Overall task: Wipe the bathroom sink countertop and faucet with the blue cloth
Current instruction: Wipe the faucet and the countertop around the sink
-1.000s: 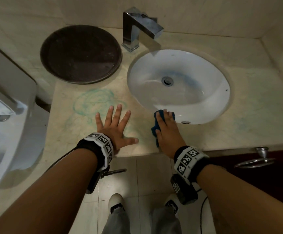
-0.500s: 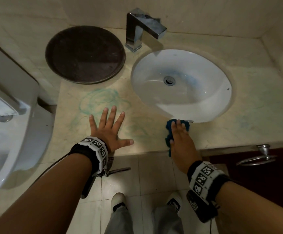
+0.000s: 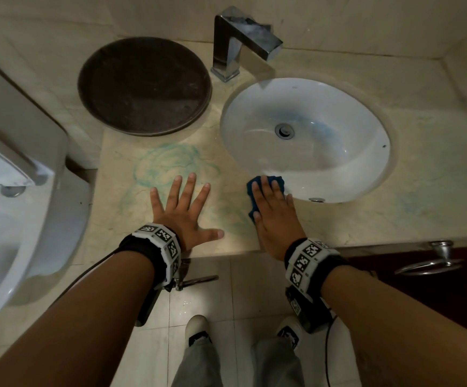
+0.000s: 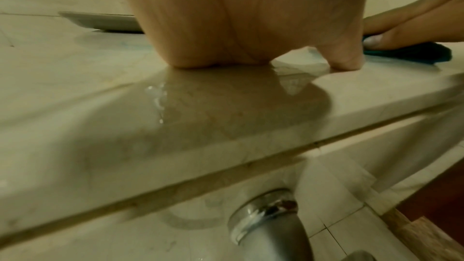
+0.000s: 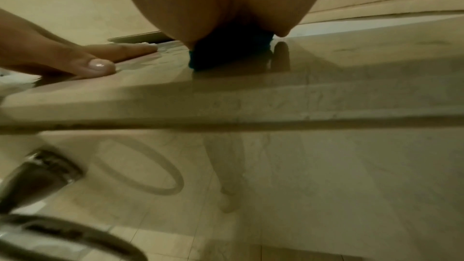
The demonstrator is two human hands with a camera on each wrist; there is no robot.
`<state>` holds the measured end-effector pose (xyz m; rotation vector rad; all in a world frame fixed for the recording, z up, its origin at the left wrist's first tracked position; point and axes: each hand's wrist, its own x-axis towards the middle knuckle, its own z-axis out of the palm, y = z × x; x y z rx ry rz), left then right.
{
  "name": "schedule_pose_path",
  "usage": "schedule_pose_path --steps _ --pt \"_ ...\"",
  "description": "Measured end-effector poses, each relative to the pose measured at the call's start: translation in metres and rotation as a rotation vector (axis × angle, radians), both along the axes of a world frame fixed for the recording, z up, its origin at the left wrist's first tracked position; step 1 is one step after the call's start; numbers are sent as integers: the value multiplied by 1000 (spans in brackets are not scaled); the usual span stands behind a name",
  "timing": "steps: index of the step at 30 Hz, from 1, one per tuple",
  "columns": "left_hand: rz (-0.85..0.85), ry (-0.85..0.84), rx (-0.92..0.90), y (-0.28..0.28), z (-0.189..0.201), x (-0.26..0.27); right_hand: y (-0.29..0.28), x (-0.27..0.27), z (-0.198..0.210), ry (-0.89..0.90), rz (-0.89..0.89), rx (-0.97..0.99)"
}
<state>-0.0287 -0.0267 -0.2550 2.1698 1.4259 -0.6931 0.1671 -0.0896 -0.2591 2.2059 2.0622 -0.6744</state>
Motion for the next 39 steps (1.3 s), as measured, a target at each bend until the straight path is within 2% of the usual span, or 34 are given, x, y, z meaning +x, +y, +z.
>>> schedule_pose_path --steps 6,11,15,18,21,31,36,39 --pt "24 1 4 1 2 2 20 12 -2 76 -55 80" --pt "8 -68 47 -2 12 22 15 42 5 204 -345 163" --pt "3 -58 3 -5 9 37 -14 88 6 155 -502 201" --pt "4 -18 8 -8 4 40 -31 108 4 -18 -401 89" --pt "8 -13 9 -7 3 40 -36 101 1 -165 -291 8" --pt "32 -12 6 -6 -2 40 -18 19 -5 -12 -74 -4" --pt "31 -1 -10 -5 0 41 -22 46 0 -6 -13 19" --pt "31 1 -13 -6 1 42 -27 83 0 36 -197 28"
